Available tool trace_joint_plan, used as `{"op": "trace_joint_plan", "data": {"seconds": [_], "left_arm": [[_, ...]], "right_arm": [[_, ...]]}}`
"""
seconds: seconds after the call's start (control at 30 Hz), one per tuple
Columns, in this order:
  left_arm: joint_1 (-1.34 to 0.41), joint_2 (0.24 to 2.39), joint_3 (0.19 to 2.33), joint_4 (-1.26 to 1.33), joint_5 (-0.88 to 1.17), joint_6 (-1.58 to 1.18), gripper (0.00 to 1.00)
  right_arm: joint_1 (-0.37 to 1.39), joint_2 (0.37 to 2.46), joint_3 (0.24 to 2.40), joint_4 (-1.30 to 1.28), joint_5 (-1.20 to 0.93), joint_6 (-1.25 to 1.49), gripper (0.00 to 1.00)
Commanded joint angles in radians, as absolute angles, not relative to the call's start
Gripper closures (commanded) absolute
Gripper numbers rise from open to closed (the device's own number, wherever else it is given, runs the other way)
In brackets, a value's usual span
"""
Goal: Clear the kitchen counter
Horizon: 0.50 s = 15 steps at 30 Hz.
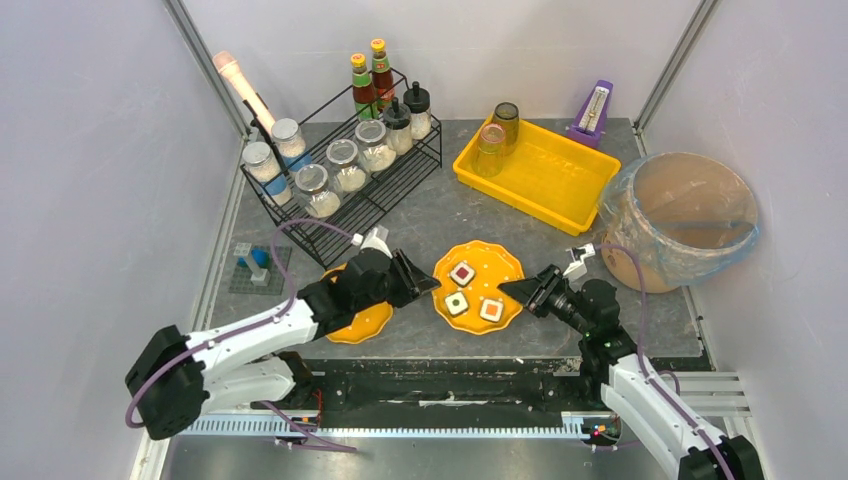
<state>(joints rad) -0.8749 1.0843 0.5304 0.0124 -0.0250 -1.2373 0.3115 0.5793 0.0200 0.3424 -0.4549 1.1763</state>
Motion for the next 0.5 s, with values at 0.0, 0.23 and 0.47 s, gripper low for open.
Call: {"op": "trace_joint_plan", "data": {"seconds": [0.0, 0.23, 0.47], "left_arm": [[-0.872, 0.98, 0.691, -0.059, -0.105, -1.071, 0.46], [-0.856, 0.844, 0.864, -0.398, -0.337, -0.717, 0.15], [-0.854, 0.635, 0.847, -0.433, -0.607, -0.441, 0.04]], "right_arm": [[0.313, 0.556, 0.145, 0.305, -0.431, 1.198, 1.0], [0.313, 0.579, 0.414, 0.092, -0.391, 1.226, 1.0], [0.313, 0.6, 0.606, 0.028, -0.302, 1.309, 1.0]]}}
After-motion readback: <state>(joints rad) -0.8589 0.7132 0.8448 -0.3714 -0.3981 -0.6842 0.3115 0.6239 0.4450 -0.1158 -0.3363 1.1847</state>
